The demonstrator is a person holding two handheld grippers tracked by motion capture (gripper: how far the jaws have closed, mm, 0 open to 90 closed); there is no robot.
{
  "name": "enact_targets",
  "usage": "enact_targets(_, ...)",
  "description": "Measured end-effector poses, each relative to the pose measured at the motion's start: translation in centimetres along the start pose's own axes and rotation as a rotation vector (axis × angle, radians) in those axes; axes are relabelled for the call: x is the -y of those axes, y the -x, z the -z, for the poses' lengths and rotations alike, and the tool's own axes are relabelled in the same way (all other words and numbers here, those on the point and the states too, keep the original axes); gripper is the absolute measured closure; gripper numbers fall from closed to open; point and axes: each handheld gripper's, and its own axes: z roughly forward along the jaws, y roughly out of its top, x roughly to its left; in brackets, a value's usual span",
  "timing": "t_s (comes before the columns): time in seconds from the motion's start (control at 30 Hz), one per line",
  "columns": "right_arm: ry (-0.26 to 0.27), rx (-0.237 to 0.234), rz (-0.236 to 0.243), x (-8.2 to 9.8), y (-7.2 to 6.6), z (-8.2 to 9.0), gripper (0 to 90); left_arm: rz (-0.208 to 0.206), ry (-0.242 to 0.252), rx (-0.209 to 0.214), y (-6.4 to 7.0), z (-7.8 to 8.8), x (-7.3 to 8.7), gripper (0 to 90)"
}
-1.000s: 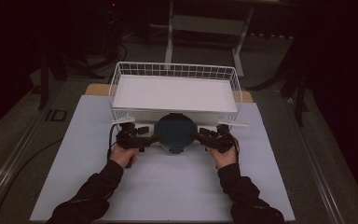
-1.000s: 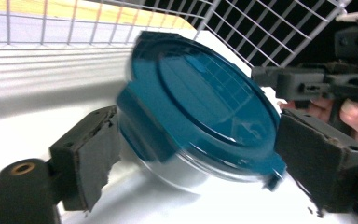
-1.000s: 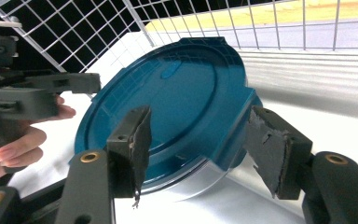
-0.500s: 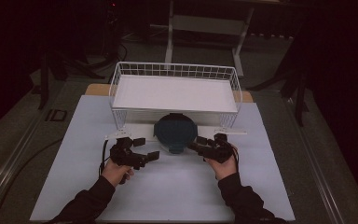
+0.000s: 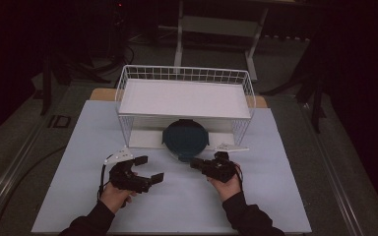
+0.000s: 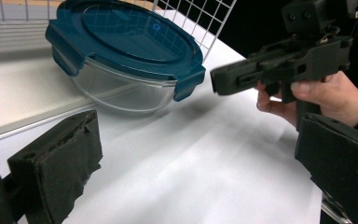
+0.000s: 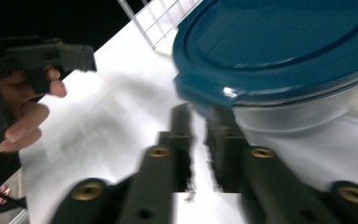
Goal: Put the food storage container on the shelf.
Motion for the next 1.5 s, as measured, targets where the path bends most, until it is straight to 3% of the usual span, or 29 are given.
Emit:
enact_targets(0.07, -0.016, -0.007, 0.008, 0.2, -0.2, -0.4, 89.4, -0.005, 0.004, -0.006, 0.0, 0.1, 0.1, 1.0)
enact_targets(0.2, -0.047, -0.015, 0.016, 0.2, -0.3, -1.4, 89.6, -0.019, 0.014, -0.013, 0.1, 0.2, 0.1, 1.0)
enact_targets(0.4, -0.056, 0.009, 0.014, -0.1, 0.3, -2.5, 89.7, -0.038, 0.005, -0.019, 0.2, 0.0, 0.3, 1.0)
enact_targets(0.63, -0.024, 0.023, -0.015, -0.9, 1.2, -2.9, 89.7, -0.043, 0.009, -0.02, 0.1, 0.0, 0.3, 1.0)
enact_targets(0.9, -0.011, 0.066, 0.017, -2.6, 2.1, -3.9, 89.7, -0.042, 0.001, -0.018, 0.1, -0.3, 0.5, 1.0)
enact_targets(1.0, -0.019, 0.093, -0.018, -2.5, 3.0, -4.4, 89.7, -0.042, 0.0, -0.013, 0.2, -0.3, 0.6, 1.0)
enact_targets(1.07, -0.01, 0.079, -0.044, -2.5, 3.6, -4.5, 89.7, -0.044, 0.001, -0.013, 0.2, -0.3, 0.5, 1.0)
enact_targets(1.23, 0.006, 0.1, -0.05, -2.9, 4.0, -4.7, 89.6, -0.038, 0.0, -0.013, 0.0, -0.4, 0.5, 1.0)
enact_targets(1.33, 0.002, 0.088, -0.062, -3.1, 4.2, -4.9, 89.6, -0.04, 0.003, -0.013, 0.1, -0.3, 0.5, 1.0)
enact_targets(1.4, 0.006, 0.104, -0.05, -3.1, 3.9, -5.0, 89.6, -0.045, 0.004, -0.015, 0.1, -0.3, 0.5, 1.0)
enact_targets(1.5, 0.008, 0.091, -0.05, -3.1, 3.7, -5.2, 88.6, -0.041, 0.004, -0.014, 0.1, -0.3, 0.5, 1.0)
